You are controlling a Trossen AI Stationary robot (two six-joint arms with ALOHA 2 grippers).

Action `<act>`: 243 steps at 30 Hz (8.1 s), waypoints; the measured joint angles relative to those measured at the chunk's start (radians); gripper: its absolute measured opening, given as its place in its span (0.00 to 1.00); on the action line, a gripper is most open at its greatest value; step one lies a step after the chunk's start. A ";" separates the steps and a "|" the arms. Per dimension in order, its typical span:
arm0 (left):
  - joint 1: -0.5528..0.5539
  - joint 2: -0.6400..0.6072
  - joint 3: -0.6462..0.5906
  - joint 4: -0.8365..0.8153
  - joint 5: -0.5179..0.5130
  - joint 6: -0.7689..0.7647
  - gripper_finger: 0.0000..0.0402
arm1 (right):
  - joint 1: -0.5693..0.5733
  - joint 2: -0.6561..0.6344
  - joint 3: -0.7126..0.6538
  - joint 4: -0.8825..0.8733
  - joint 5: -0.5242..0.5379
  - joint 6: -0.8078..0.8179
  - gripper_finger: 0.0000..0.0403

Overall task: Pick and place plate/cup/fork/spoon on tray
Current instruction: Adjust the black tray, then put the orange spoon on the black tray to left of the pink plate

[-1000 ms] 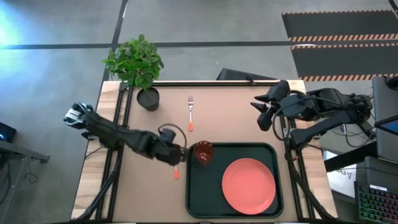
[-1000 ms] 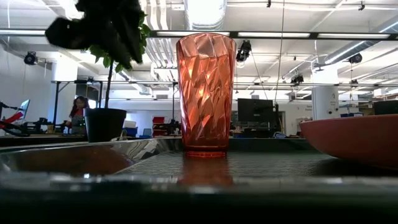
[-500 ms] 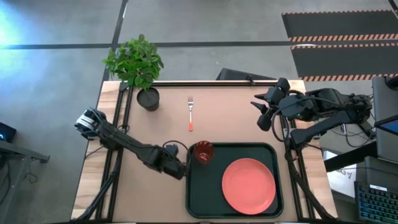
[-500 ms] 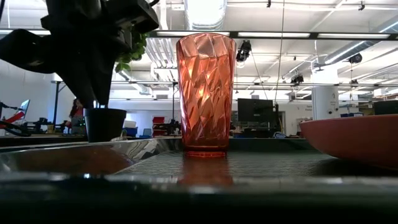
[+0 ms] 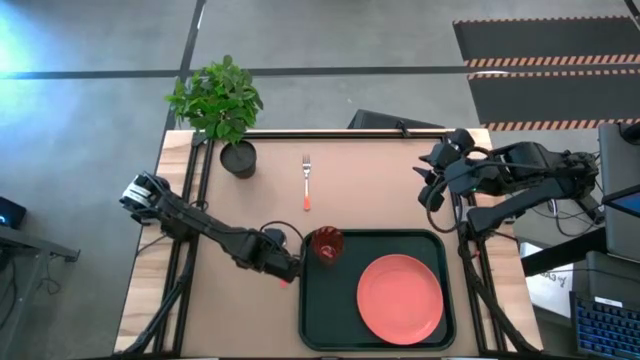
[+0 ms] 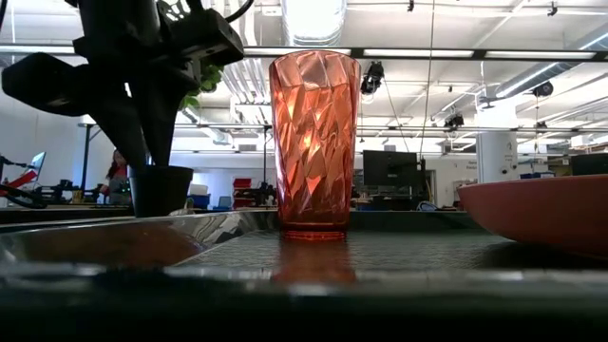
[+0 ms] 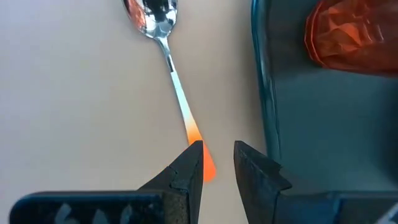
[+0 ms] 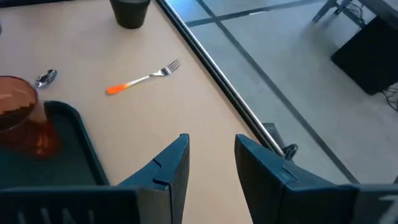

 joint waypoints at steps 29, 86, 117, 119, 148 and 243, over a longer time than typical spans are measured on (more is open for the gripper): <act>0.035 -0.309 0.001 -0.464 -0.237 0.143 0.18 | 0.175 0.030 -0.741 0.339 -0.813 0.755 0.02; 0.035 -0.404 0.000 -0.502 -0.386 0.245 0.18 | 0.293 0.256 -0.893 0.655 -0.803 1.070 0.02; 0.035 -0.406 0.000 -0.498 -0.383 0.274 0.18 | 0.342 0.045 -0.859 0.163 -0.728 1.133 0.02; 0.035 -0.406 0.000 -0.498 -0.383 0.274 0.18 | 0.343 0.075 -0.859 0.162 -0.728 1.134 0.02; 0.035 -0.406 0.000 -0.496 -0.387 0.351 0.18 | 0.128 0.275 -0.876 0.185 -0.494 1.177 0.02; 0.114 0.116 -0.262 0.394 0.077 0.141 0.01 | -0.188 0.162 -0.075 0.154 -0.344 -0.146 0.17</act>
